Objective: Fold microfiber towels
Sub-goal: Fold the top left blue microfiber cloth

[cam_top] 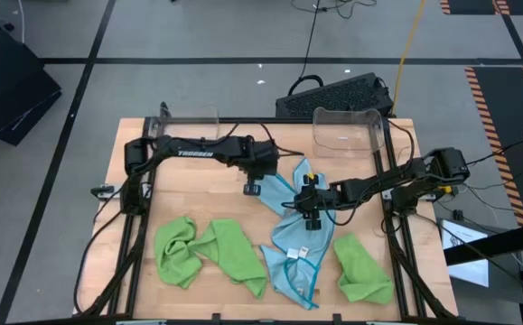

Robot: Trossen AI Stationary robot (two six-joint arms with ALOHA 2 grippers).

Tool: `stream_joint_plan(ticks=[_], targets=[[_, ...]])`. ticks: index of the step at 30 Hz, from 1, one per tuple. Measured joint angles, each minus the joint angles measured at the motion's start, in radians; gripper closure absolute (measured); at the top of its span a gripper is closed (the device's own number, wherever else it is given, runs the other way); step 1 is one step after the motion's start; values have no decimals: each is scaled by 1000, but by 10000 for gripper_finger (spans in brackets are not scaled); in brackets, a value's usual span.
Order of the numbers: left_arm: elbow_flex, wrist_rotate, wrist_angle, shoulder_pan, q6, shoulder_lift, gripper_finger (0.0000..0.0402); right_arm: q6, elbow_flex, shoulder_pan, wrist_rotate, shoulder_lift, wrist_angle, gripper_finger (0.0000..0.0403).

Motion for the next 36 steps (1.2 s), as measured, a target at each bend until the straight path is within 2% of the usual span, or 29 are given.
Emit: stream_joint_plan(ticks=[3,8,14,16,19,26,27,31,36], targets=[[0,-5,28,17,15,11,399,8,0,0,7,0,1,216],[0,-6,70,34,39,10,400,55,0,-3,79,0,28,216],[0,21,148,35,68,5,400,110,-25,-11,83,0,104,216],[0,21,147,34,68,5,400,143,-35,-22,126,0,104,222],[0,21,146,31,69,5,399,161,-46,-39,187,0,105,243],[0,16,124,18,83,5,399,113,-47,-119,182,1,189,318],[0,10,118,18,84,5,399,104,-47,-133,175,5,206,330],[0,-10,70,19,67,5,399,81,-47,-165,39,16,310,370],[0,-32,28,21,47,5,400,52,-45,-158,26,53,357,400]])
